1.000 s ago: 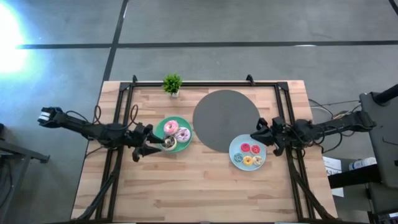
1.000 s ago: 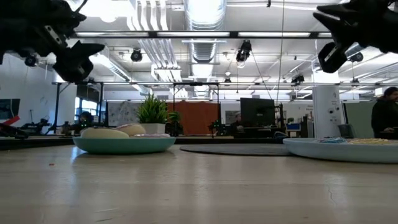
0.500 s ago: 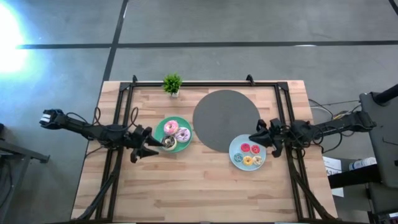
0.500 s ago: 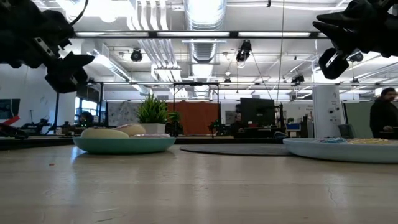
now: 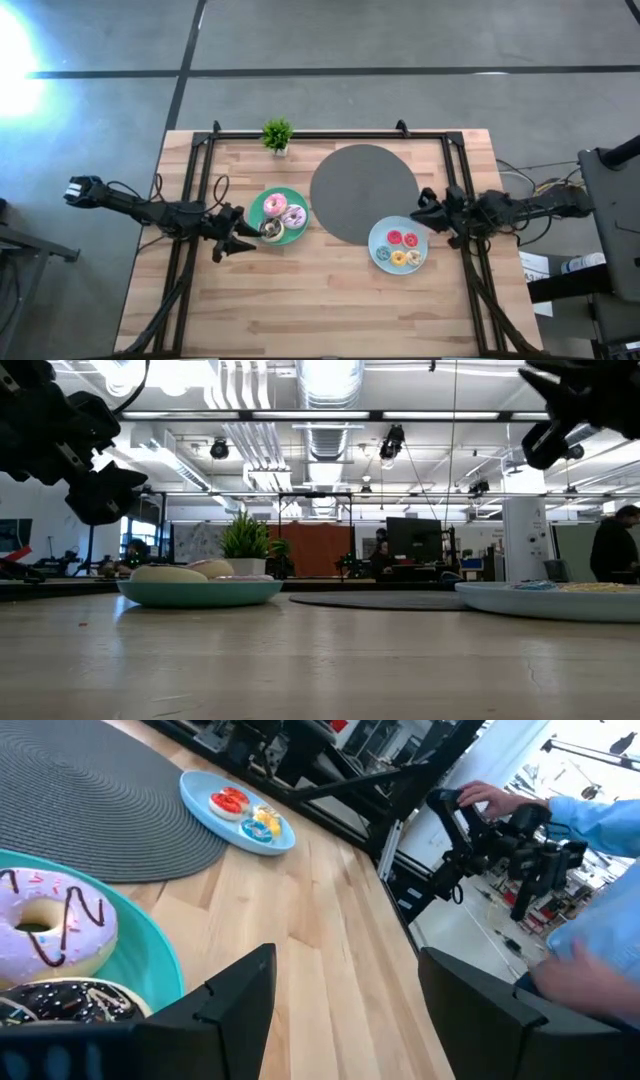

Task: Pick & Place donuts
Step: Return to Home Position

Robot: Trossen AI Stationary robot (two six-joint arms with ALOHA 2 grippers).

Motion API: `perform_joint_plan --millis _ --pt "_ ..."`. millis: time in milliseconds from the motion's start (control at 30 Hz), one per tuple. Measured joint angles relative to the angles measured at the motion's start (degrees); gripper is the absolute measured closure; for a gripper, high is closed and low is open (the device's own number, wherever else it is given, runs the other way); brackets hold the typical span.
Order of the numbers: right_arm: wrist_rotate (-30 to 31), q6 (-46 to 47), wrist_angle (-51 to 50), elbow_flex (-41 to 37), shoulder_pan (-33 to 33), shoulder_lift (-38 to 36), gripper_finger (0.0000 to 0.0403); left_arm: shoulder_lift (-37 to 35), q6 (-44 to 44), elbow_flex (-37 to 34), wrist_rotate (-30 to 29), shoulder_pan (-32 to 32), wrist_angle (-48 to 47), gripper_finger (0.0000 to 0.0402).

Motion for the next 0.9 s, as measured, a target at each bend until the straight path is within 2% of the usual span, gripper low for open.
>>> perform_joint_plan --millis 300,433,567,667,767,900 --pt "-0.9 -1.3 -1.4 0.0 -4.6 -10.0 0.0369 0.0 -0.1 0.0 0.0 0.0 0.0 0.0182" --pt "-4.7 -9.3 -8.2 0.0 -7.1 -14.0 0.0369 0.0 -0.1 -0.1 0.0 0.0 0.1 0.0182" --pt "-4.6 -25.1 -11.5 0.0 -7.7 -13.8 0.0369 0.0 -0.1 -0.1 0.0 0.0 0.1 0.0182" --pt "-4.6 -33.3 -15.0 0.0 -7.6 -14.0 0.0369 0.0 -0.1 -0.1 0.0 0.0 0.1 0.0182" --pt "-4.6 -35.8 -20.2 0.0 -7.6 -14.0 0.0369 0.0 -0.1 -0.1 0.0 0.0 0.1 0.0182" --pt "-4.6 -33.6 -24.5 0.0 -7.6 -14.0 0.0369 0.0 -0.1 -0.1 0.0 0.0 0.1 0.0182"
